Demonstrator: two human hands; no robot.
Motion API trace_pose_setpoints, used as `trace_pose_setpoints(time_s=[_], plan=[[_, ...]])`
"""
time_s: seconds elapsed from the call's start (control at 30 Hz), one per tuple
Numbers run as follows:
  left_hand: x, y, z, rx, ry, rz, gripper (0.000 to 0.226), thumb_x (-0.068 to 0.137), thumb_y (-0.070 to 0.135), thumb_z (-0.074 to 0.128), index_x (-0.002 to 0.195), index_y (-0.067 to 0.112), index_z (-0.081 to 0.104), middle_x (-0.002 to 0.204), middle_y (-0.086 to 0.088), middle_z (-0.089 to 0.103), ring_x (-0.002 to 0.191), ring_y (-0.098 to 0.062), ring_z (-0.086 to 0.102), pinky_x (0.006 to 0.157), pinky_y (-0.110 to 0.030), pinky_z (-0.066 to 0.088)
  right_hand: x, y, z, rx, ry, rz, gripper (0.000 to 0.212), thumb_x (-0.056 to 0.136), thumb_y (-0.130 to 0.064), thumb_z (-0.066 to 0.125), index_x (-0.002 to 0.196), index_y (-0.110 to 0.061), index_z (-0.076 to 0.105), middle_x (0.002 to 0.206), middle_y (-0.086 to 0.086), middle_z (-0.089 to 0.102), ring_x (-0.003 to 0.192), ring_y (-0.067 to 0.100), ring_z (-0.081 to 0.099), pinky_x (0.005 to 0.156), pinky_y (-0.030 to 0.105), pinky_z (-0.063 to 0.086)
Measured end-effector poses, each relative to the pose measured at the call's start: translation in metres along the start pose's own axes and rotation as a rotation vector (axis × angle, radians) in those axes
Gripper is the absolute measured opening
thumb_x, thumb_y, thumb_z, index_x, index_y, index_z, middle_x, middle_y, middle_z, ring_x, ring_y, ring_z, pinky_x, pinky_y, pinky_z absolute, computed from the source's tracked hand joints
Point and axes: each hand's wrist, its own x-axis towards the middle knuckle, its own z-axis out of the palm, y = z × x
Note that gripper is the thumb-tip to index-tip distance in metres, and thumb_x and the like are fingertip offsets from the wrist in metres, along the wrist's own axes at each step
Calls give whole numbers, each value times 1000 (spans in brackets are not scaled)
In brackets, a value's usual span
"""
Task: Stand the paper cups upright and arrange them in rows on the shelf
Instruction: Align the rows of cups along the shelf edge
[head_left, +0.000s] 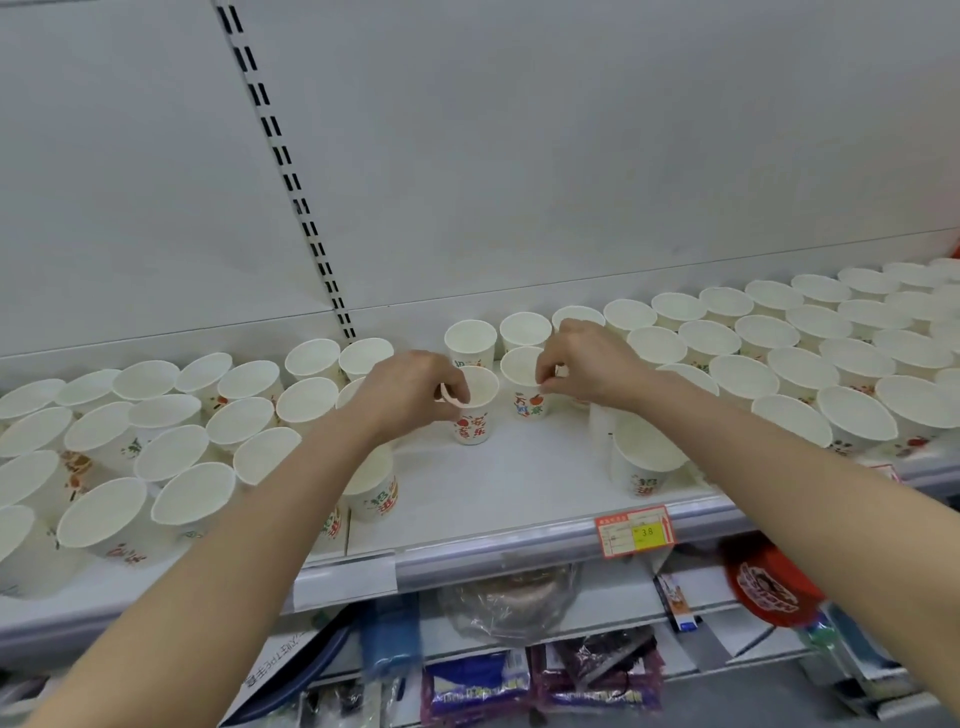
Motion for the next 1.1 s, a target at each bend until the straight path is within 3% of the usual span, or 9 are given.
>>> trace_pose_setpoints(time_s=[0.13, 0.27, 0.4, 0.57, 0.73, 0.83, 0.97, 1.1], plan=[[1, 9, 9, -33, 106, -26, 5, 79, 32, 75, 82, 31, 71, 84, 12, 65, 79, -7, 58, 70, -36, 52, -3, 5, -4, 6, 17, -36, 11, 72, -29, 75, 81, -26, 70, 81, -11, 65, 82, 8, 41, 70, 33, 43], [1, 19, 16, -25, 184, -76, 5, 82, 35, 73, 84, 31, 72, 83, 11, 65, 81, -9, 56, 68, -33, 49, -4, 6, 1, -30, 41, -53, 5, 73, -26, 72, 72, -29, 68, 73, -12, 61, 80, 9, 43, 65, 37, 45], [1, 24, 23, -9, 218, -98, 5, 83, 36, 71, 83, 31, 70, 83, 11, 64, 84, -10, 56, 67, -34, 49, -7, 9, -1, -81, 55, -75, 3, 75, -26, 71, 78, -25, 69, 77, -7, 64, 82, 13, 45, 67, 37, 45], [2, 27, 30, 24, 216, -133, 4, 85, 35, 68, 86, 31, 69, 86, 11, 64, 89, -12, 55, 64, -29, 42, -6, 4, 0, -166, 36, -133, 6, 79, -28, 67, 79, -23, 68, 78, -4, 65, 85, 19, 50, 67, 30, 29], [1, 29, 28, -9, 229, -170, 12, 86, 34, 68, 97, 31, 70, 96, 11, 66, 94, -12, 57, 72, -33, 48, -8, 10, 8, -190, 138, -153, 7, 73, -17, 68, 67, -21, 65, 64, -4, 61, 72, 20, 47, 64, 31, 31], [-10, 31, 21, -71, 280, -184, 22, 84, 34, 71, 106, 31, 69, 104, 14, 65, 87, -6, 60, 72, -31, 48, -9, 12, 12, -197, 152, -159, 7, 70, -19, 73, 70, -23, 67, 65, -4, 61, 72, 21, 50, 64, 33, 37], [-43, 18, -5, -63, 381, -299, 9, 84, 30, 70, 92, 33, 73, 88, 14, 66, 80, -5, 57, 64, -27, 42, -14, -1, 7, -96, 292, -192, 15, 66, -17, 81, 77, -20, 71, 68, -3, 64, 75, 26, 55, 67, 34, 38], [-95, -10, -32, -73, 398, -462, 6, 81, 29, 72, 80, 34, 75, 80, 13, 68, 77, -9, 59, 66, -33, 49, -15, -51, 10, 23, 348, -308, 9, 69, -15, 78, 70, -21, 71, 63, -4, 64, 68, 23, 54, 62, 29, 37]])
